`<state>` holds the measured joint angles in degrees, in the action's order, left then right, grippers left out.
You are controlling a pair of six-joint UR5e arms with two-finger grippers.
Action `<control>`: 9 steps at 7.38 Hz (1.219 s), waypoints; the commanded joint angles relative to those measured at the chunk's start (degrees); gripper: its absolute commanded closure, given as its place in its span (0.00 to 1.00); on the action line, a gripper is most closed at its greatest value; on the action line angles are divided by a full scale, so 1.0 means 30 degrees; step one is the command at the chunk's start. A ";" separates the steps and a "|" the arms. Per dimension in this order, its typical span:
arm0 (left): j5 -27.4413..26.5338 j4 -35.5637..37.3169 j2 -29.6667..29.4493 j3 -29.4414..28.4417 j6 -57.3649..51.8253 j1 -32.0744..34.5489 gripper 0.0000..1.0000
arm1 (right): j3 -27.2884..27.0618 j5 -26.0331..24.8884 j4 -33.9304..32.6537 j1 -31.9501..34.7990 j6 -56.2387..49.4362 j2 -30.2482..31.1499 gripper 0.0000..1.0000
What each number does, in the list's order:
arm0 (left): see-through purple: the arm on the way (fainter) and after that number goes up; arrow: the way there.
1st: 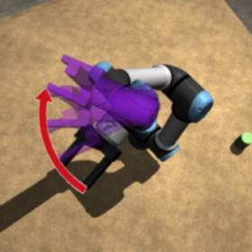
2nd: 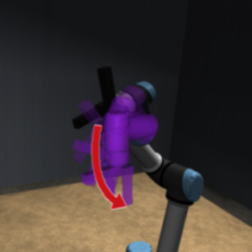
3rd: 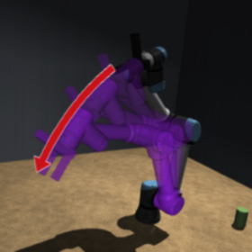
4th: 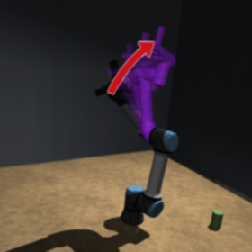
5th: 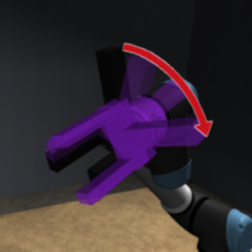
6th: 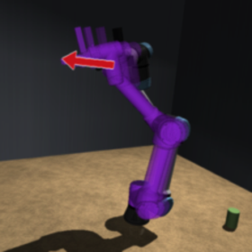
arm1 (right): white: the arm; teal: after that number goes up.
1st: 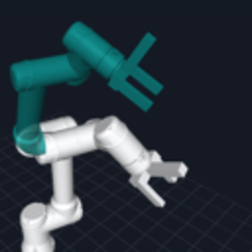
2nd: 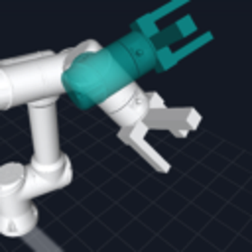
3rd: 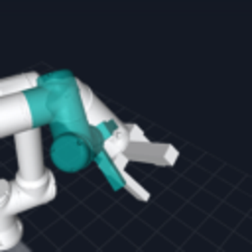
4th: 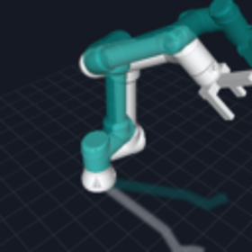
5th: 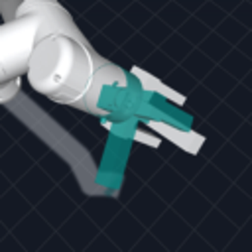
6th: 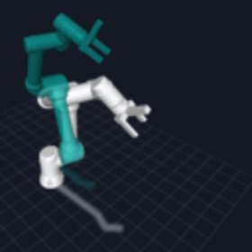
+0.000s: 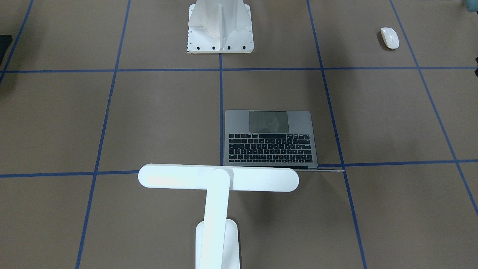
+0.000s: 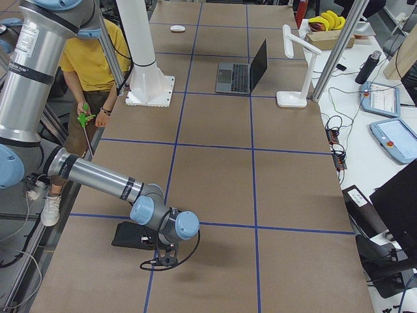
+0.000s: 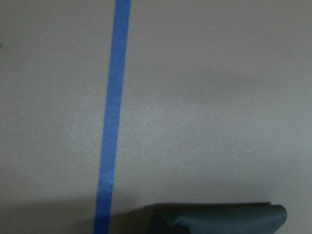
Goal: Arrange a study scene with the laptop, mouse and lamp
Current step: 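Grasp the black mouse pad by its edge with the right gripper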
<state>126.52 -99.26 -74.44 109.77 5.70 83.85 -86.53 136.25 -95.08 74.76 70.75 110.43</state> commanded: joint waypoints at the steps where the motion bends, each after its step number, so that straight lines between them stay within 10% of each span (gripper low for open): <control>1: 0.0013 0.0011 0.0000 -0.0058 0.0092 0.0000 0.00 | -0.1355 0.0169 -0.0065 -0.0016 0.0320 -0.0275 1.00; 9: 0.0013 0.0040 -0.0029 -0.0292 0.0150 0.0000 0.00 | -0.4666 0.2248 0.0199 -0.1708 0.8768 -0.6595 0.99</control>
<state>126.56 -99.21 -74.53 109.01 6.09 83.85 -99.00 142.38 -94.54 71.98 89.83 94.62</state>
